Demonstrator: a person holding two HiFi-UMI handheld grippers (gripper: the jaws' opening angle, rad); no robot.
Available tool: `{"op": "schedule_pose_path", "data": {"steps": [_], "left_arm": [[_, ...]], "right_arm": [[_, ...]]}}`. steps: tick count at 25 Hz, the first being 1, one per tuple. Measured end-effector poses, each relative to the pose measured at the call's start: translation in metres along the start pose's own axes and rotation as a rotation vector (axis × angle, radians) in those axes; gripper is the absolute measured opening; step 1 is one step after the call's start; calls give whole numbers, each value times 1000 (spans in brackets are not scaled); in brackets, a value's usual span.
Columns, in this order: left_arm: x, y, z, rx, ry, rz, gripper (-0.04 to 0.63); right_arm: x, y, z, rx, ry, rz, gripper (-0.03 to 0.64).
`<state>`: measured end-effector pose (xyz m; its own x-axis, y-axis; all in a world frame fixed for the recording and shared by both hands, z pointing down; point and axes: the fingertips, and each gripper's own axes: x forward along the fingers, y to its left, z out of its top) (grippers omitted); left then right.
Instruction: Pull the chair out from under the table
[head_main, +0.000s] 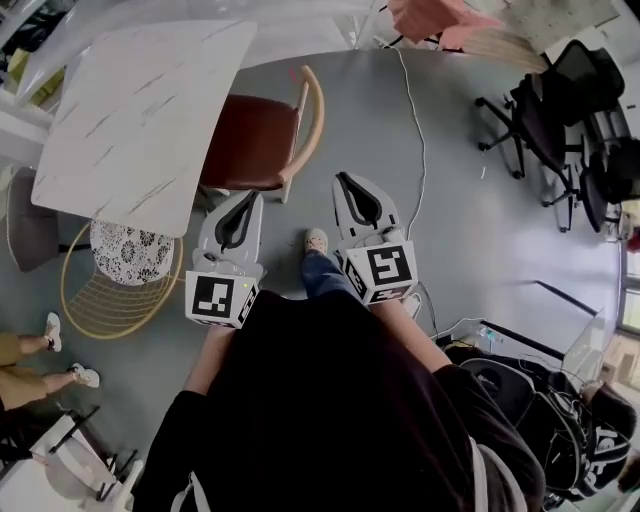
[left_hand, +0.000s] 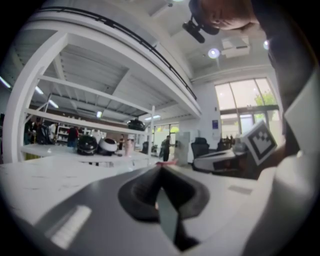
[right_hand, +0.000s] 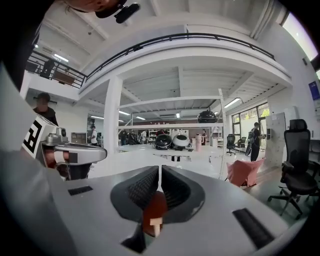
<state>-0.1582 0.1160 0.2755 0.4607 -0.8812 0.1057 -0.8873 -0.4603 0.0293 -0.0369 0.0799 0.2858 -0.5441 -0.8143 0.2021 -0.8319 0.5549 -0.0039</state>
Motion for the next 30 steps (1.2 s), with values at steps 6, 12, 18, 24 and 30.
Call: {"op": "schedule_pose_path", "data": {"steps": [6, 12, 18, 24, 30], "left_arm": [[54, 12, -15, -4, 60, 50, 8], [93, 14, -38, -9, 134, 78, 11], [123, 19, -60, -29, 186, 37, 81], [154, 23, -102, -30, 262, -65, 149], [182, 31, -143, -10, 336, -158, 181]], "right_arm": [[47, -49, -15, 4, 60, 62, 25], [83, -85, -38, 69, 142, 118, 25], [114, -103, -63, 188, 241, 133, 107], [144, -113, -97, 255, 311, 106, 134], [173, -125, -136, 290, 371, 74, 147]]}}
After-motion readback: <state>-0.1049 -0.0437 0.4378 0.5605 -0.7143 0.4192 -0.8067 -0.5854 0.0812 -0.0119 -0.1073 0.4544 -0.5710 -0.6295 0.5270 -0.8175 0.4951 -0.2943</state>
